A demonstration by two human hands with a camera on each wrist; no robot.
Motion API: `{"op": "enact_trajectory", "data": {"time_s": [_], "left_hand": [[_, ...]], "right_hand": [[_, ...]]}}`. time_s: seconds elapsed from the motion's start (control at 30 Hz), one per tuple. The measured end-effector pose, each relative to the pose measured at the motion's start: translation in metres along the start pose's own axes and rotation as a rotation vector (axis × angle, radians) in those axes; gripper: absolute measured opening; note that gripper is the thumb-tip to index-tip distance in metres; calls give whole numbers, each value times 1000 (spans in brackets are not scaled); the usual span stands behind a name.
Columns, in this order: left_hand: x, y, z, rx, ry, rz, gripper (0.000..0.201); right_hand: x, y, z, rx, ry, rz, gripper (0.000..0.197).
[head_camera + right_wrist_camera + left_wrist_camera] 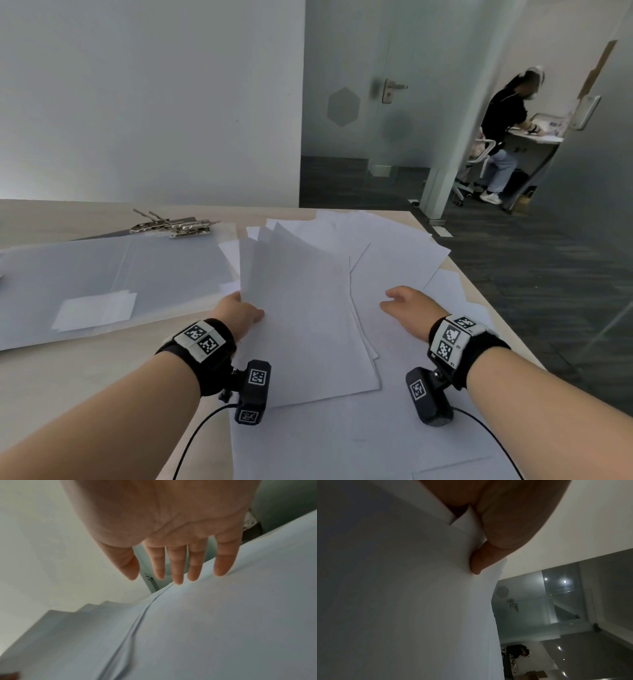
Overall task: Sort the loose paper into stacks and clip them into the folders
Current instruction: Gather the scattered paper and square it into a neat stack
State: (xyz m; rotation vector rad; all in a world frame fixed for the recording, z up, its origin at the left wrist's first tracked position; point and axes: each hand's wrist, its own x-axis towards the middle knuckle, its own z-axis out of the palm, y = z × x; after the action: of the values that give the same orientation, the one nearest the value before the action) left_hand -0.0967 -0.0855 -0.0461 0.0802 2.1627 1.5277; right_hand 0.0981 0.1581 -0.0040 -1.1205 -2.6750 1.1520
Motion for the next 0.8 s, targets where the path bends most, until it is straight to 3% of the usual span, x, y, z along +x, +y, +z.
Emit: {"op": "enact_trajectory", "data": {"time_s": [0.07,0.17,0.4,0.53,0.73,0.8], "left_hand": [[-3,1,-9,8,-12,-11,35],[-18,6,-18,-41,-66,-59,22],[-47,15,0,-67,-182,-92,24],[-59,15,22,-66,-254,-74,28],[-74,14,41,-75,-292,-51,34],[-77,14,44,-82,-295,-49,35]], "right_hand": [[2,14,-13,-66,75,84,54],[-5,23,-29,-68,116,172,53],[-21,25,-30,57,123,216,48],[-28,22,-21,278,69,253,43],[-29,29,-16,634,163,295,37],[-33,30,-14,734,144,332,23]]}}
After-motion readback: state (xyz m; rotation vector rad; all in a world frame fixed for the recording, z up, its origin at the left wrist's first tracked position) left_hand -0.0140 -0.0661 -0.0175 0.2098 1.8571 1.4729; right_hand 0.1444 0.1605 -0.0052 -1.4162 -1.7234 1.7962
